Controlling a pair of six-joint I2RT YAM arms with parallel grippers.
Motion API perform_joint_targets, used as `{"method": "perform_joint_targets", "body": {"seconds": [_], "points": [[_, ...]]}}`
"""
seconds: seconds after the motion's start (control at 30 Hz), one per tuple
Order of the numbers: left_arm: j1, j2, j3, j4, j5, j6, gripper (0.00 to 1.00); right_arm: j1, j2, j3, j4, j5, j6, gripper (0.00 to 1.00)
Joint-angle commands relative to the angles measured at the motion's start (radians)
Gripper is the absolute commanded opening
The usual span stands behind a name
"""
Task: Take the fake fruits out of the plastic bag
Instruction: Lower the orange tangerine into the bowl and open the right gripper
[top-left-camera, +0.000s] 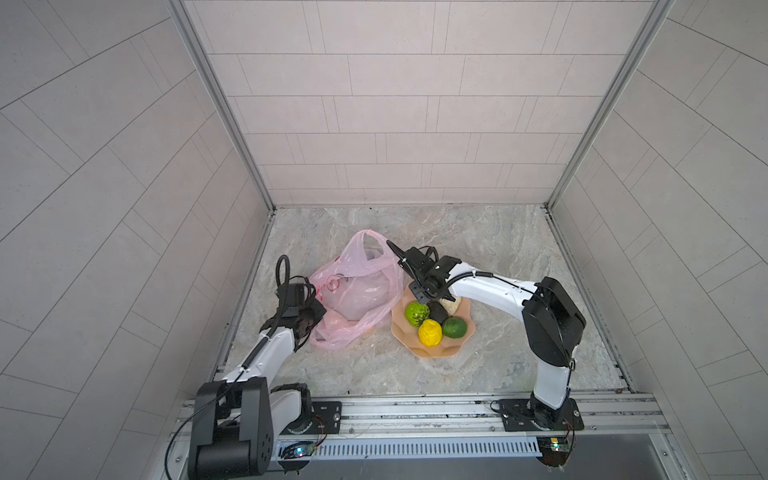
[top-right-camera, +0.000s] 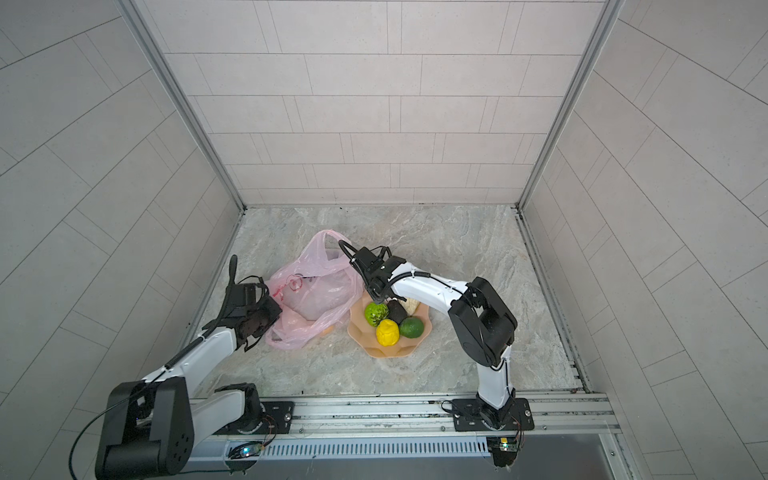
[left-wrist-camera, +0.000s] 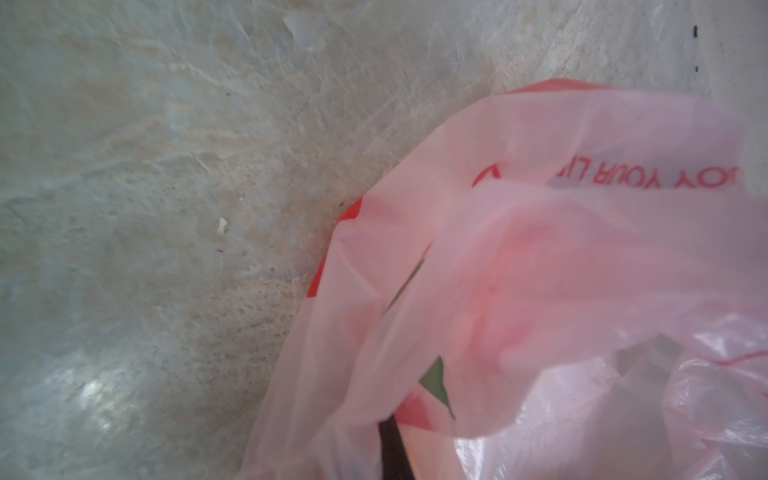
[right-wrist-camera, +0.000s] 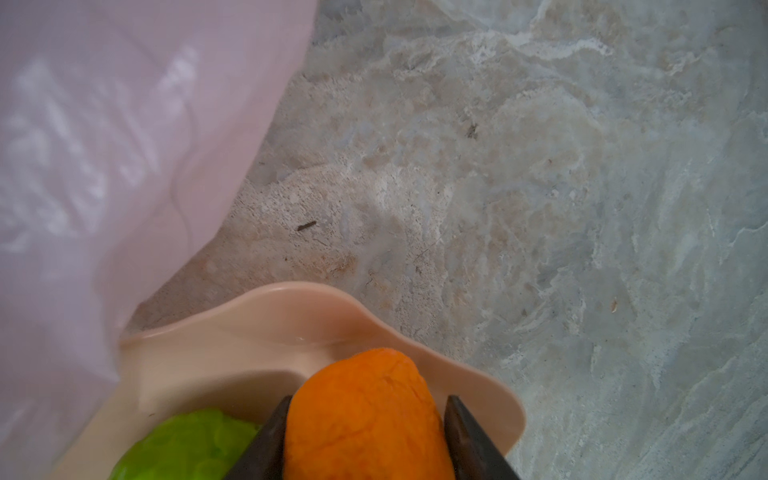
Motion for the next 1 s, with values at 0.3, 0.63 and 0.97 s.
{"method": "perform_joint_targets", "body": {"seconds": [0.3,0.63,0.97], "points": [[0.006,-0.003,0.014,-0.015,-0.012,0.013,0.0,0.016,0.012,-0.003,-0.036,0.038,-0.003,0.61],[0.001,0.0,0.017,-0.005,0.003,0.02,0.0,0.018,-0.045,-0.016,-0.022,0.044,-0.005,0.67],[-0.096,0.03,0.082,-0.035,-0.11,0.02,0.0,0.029,-0.147,-0.006,-0.05,0.037,-0.008,0.67]]}}
